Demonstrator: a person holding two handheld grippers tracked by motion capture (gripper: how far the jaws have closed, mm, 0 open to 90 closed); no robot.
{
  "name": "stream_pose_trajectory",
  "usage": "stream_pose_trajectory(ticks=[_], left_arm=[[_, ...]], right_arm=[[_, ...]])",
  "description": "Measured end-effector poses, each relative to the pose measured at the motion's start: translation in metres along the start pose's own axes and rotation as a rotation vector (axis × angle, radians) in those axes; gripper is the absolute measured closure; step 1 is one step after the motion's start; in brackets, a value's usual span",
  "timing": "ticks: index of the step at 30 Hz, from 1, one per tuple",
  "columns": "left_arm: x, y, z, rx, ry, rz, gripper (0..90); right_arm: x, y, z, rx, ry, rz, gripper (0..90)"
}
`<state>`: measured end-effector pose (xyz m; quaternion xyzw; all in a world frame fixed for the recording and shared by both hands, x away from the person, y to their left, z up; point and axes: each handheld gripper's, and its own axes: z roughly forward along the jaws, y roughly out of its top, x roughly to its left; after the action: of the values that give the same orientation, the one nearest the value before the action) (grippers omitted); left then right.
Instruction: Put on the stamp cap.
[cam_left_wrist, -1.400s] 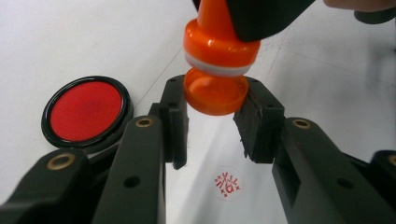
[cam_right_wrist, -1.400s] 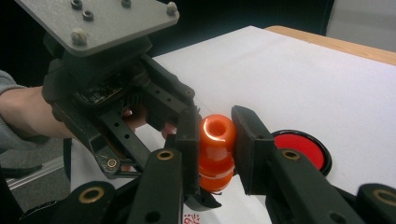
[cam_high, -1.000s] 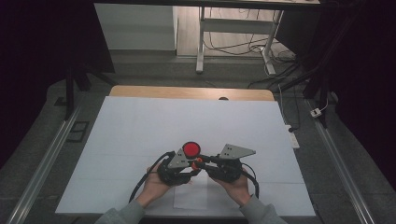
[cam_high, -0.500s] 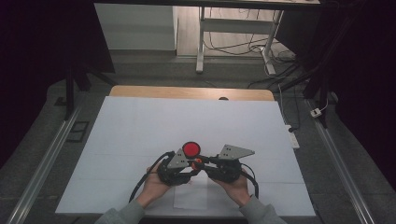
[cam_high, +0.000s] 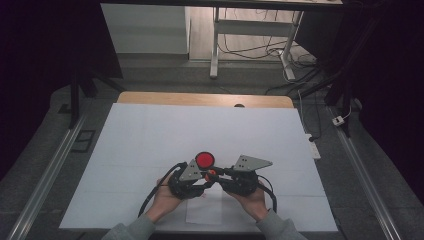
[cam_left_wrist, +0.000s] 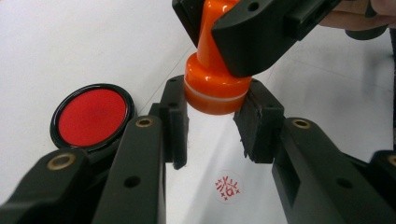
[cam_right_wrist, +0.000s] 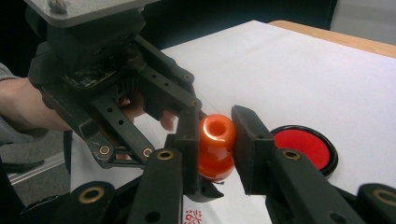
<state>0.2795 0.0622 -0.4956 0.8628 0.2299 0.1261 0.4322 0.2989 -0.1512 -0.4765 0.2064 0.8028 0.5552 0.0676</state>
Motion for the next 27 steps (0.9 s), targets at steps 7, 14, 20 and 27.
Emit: stream_pose_trajectory(ticks=[7,14,20,27], left_arm=[[-0.0014,0.0001,0.0003,0.002,0.012,0.005,65.3],[-0.0026,-0.0004,0.0005,0.000,0.022,0.013,65.4],[-0.0032,-0.0006,0.0000,-0.004,0.023,0.018,65.4],[-0.0029,-0.0008,-0.0002,-0.007,0.020,0.017,65.5]], right_arm=[[0.0001,-0.0005,0.0003,-0.001,0.000,-0.001,72.8],[-0.0002,-0.0022,0.0007,-0.005,0.000,0.003,73.0],[0.0000,-0.0028,0.0005,-0.010,0.004,0.004,73.1],[-0.0013,-0.0043,0.0006,-0.022,0.012,0.019,73.2]])
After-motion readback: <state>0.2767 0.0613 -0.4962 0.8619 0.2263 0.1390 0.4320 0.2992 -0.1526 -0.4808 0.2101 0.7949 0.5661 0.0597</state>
